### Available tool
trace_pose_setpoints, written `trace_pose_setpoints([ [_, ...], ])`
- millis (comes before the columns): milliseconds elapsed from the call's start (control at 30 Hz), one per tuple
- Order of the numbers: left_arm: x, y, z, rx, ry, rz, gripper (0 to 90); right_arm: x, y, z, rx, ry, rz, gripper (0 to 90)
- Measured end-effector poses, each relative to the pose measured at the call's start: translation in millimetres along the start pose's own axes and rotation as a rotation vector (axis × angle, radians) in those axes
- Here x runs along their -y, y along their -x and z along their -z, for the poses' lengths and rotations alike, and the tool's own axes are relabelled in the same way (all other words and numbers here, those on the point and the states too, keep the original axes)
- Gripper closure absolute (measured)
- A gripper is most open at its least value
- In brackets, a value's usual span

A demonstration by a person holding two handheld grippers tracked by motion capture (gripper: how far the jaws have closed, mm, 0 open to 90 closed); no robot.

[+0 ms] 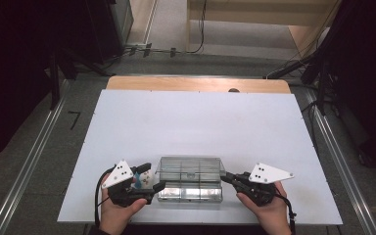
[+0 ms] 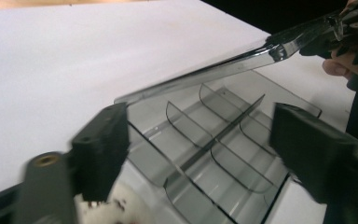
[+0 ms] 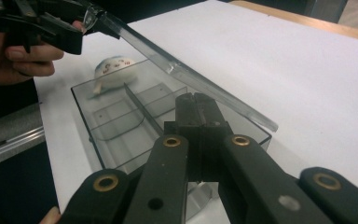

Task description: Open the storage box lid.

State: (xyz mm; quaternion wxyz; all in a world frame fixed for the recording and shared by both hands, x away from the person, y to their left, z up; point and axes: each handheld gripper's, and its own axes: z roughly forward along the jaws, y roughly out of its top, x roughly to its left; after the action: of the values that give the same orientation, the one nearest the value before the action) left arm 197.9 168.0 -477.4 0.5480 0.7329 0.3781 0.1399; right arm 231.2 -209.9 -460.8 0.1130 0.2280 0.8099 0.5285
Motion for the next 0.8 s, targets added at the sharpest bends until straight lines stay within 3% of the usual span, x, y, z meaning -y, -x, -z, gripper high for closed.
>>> trace_pose_setpoints([
  [133,-4.7,-6.3,-4.2,0.038,0.003,0.009,2.3,-5.9,1.6,-1.2,0.006,0.007,0.002,88.2],
  [367,-16.1,-18.5,-15.1,0.042,-0.003,0.026,1.6,-16.1,6.2,-4.0,0.014,0.018,-0.002,88.2],
  [800,-32.8,-31.1,-34.1,0.092,0.014,0.041,39.4,-27.2,16.9,-4.8,0.033,0.031,-0.017,88.1],
])
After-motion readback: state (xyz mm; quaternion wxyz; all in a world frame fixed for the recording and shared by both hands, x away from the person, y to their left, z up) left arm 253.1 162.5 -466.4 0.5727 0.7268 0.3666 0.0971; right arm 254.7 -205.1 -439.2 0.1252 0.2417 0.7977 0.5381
